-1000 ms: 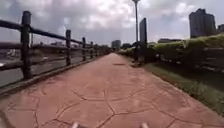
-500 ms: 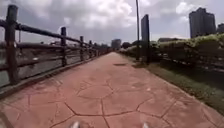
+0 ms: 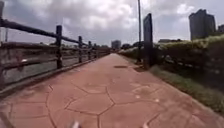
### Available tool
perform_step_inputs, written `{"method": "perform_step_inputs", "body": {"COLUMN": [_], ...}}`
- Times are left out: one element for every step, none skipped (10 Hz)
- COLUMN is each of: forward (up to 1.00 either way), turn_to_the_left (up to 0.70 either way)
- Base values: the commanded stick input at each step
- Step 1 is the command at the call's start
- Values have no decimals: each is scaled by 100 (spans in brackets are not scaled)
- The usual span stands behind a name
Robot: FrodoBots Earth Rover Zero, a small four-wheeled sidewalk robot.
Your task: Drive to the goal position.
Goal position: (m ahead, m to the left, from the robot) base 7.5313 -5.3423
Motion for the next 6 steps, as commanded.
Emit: {"method": "perform_step_inputs", "body": {"forward": [69, 69, 69, 69, 69, 69], "turn_to_the_left": [0, 0, 0, 0, 0, 0]}}
